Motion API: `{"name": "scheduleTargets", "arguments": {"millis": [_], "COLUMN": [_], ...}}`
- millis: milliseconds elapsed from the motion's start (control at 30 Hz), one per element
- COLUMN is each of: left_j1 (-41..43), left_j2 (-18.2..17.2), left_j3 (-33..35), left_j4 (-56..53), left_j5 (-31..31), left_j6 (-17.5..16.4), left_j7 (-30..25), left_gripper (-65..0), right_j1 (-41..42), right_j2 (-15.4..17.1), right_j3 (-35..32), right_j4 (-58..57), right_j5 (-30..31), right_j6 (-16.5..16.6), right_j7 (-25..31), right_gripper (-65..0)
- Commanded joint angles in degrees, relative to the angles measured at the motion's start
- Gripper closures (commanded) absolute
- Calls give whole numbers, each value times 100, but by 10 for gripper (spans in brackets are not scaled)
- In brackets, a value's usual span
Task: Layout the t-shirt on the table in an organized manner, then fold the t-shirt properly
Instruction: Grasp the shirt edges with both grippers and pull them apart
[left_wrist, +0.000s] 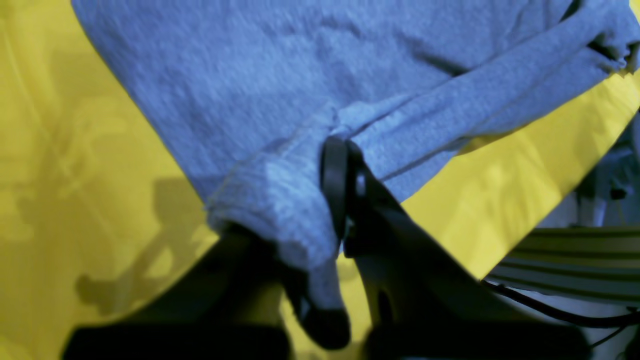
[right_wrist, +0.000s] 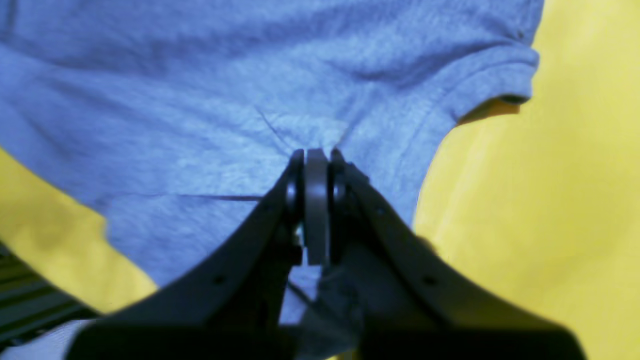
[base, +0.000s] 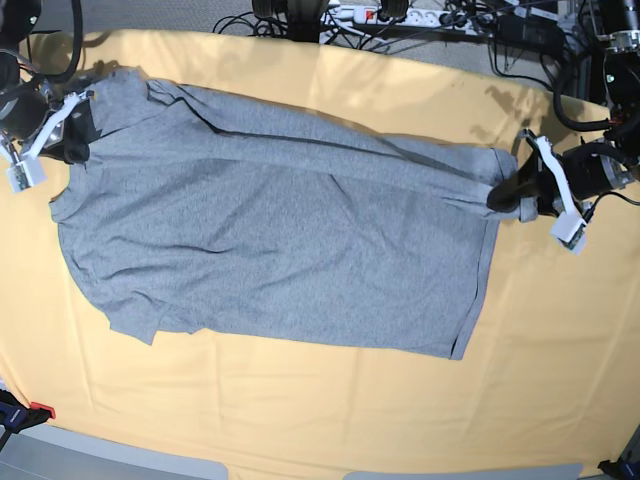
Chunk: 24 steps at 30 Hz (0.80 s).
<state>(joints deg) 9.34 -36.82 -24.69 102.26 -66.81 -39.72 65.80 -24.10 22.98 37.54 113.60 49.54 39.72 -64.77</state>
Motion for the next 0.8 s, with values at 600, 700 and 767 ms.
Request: {"name": "scheduleTargets", "arguments": {"millis": [600,700,767], "left_j1": [-151,-323,-444], "left_j2": [-109,-109,-109], "left_j3": [852,1051,1080], "left_j4": [68,68,68], "left_j5": [-286,11,55], "left_j6": [-28,-28,-28], "left_j7": [22,15,13], "left_gripper": [0,0,0], "right_j1": [125,127,125], "right_j2": [354,354,354], "right_j3": [-107,-168,-223], "right_j4": [61,61,61], "right_j5": [-909,-914,-916], "right_j6": [-221,-212,-168], "right_j7": [817,826,824], "right_gripper": [0,0,0]}}
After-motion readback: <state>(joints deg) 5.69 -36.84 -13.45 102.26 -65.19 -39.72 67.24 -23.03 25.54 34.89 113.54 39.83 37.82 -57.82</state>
